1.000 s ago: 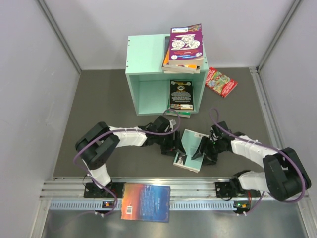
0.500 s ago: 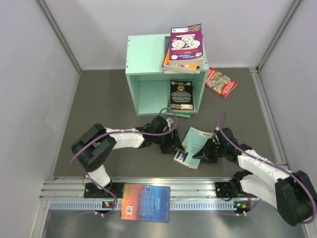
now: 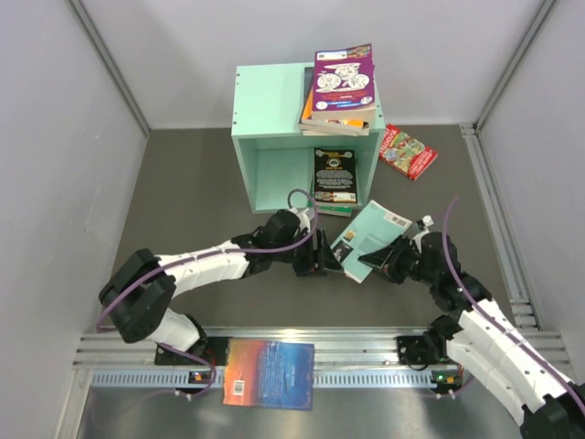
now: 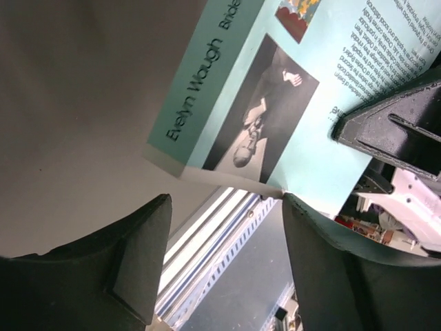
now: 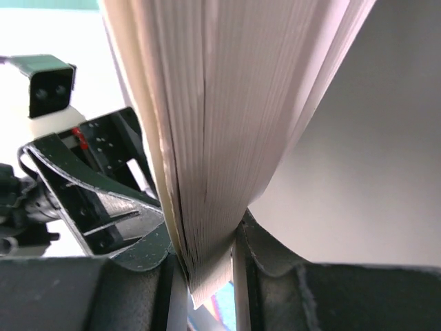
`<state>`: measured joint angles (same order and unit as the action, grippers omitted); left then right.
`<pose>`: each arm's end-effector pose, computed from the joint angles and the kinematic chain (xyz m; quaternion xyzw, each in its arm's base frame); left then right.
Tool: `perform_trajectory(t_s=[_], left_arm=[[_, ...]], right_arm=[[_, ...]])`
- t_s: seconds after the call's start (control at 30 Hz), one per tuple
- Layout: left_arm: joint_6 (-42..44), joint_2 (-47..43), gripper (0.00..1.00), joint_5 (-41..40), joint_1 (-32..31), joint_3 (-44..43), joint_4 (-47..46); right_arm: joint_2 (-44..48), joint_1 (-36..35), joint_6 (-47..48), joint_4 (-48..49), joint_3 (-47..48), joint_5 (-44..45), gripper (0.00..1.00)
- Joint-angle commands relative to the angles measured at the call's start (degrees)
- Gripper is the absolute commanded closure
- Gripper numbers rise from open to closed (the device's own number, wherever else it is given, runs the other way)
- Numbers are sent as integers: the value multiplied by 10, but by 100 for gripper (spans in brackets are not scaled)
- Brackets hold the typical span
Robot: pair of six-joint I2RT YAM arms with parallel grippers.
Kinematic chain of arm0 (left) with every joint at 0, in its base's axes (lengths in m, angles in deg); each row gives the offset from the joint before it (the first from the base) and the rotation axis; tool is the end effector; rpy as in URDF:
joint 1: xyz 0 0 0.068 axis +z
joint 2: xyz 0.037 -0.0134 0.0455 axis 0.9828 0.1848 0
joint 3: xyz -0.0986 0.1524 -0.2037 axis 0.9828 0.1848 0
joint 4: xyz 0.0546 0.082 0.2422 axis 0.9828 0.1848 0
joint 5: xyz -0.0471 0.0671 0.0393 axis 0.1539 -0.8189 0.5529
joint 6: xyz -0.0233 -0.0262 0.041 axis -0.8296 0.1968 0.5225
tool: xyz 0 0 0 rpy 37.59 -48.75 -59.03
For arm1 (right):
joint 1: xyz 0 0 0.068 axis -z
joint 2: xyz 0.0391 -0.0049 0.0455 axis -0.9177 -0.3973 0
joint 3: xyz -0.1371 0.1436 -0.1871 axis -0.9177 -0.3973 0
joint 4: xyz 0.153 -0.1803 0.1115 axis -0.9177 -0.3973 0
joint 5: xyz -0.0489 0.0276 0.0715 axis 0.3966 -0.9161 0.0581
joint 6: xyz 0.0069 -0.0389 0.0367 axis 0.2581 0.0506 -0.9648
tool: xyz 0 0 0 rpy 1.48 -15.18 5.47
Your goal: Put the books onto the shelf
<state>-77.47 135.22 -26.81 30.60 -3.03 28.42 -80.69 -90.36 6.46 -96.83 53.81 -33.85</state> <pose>0.1917 -0.2408 0.2018 0.0382 0.8792 -0.4605 0.1164 0.1329 0.0712 0.2098 0.2273 0.8292 0.4459 0.2490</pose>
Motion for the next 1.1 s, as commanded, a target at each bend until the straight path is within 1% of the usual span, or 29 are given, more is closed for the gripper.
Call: perform_trajectory(t_s=[0.0,0.03,0.07,0.1,0.13,0.17,0.23,0.37,0.43,0.5,0.7,0.77,0.83,0.97,1.07], left_arm=[[-15,-35,29,-26,1,19,-15],[-21,-42,29,-33,2,23,-15],[-31,-56,28,-39,3,25,-15],[-34,-62,28,-57,3,25,-15],[-39,-70,28,-66,4,24,-12],[-46,-86,27,-76,4,23,-8],[-57,-110,26,-101,5,22,-6],[-88,-146,23,-138,8,26,-14],[-102,-158,19,-156,9,34,-19],[-105,-158,18,-157,9,38,-29],[-113,-121,18,-115,9,36,-44],[-121,-114,18,-112,8,38,-64],[-128,-113,17,-119,9,39,-80],[-125,-106,17,-131,8,22,-80],[-129,-88,19,-131,8,7,-80]], right_arm=[[45,2,-61,100,15,-12,100],[52,2,-76,115,6,-15,100],[63,2,-112,140,-21,-25,100],[68,3,-135,192,-37,-31,100],[74,2,-158,220,-54,-34,100],[89,2,-200,242,-85,-34,100],[116,1,-243,276,-115,-28,100],[144,1,-271,284,-131,-24,100],[155,1,-294,310,-143,-22,100],[163,0,-309,324,-149,-16,100],[177,0,-324,326,-142,-10,100],[174,0,-326,331,-136,-12,100],[168,-1,-329,344,-131,-14,100],[147,-6,-339,385,-130,-26,100],[131,-11,-358,430,-138,-25,100]])
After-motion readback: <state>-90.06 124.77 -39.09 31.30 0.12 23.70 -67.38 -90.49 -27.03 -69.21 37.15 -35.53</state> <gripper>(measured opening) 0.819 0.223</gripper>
